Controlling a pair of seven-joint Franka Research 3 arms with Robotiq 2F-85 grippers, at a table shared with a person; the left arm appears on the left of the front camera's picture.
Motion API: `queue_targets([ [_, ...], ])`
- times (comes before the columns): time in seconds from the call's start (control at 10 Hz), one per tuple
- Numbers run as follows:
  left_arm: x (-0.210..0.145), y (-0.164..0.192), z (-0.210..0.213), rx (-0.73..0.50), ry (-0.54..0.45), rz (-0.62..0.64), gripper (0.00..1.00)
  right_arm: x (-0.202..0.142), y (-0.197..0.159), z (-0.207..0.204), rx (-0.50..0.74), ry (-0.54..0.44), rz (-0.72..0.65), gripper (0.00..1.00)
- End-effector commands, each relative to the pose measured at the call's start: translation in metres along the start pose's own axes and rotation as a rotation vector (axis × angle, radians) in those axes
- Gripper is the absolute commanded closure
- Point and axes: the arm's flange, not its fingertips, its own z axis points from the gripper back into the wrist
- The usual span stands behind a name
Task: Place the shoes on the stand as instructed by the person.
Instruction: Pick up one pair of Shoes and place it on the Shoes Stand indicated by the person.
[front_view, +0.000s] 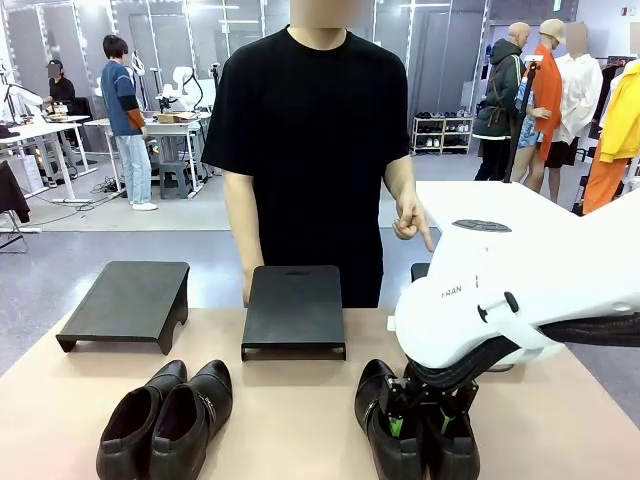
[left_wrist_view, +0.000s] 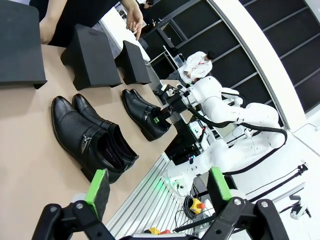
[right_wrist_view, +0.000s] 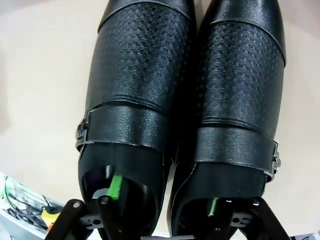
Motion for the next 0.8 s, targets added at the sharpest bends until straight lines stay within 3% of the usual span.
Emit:
queue_targets([
  [0.0, -0.002, 0.0, 0.002, -0.014, 0.004, -0.02, 0.0, 0.004, 0.006, -0.001, -0.031, -0.004, -0.015, 1.0],
  [0.3, -0.002, 0.0, 0.002, -0.014, 0.004, -0.02, 0.0, 0.003, 0.007, 0.0, -0.049, -0.004, -0.02, 0.96],
  [0.5, -0.002, 0.0, 0.002, -0.014, 0.004, -0.02, 0.0, 0.004, 0.006, 0.004, -0.042, -0.005, -0.024, 1.0],
  [0.7, -0.002, 0.0, 0.002, -0.014, 0.004, -0.02, 0.0, 0.0, -0.002, 0.028, -0.024, -0.03, -0.029, 1.0],
])
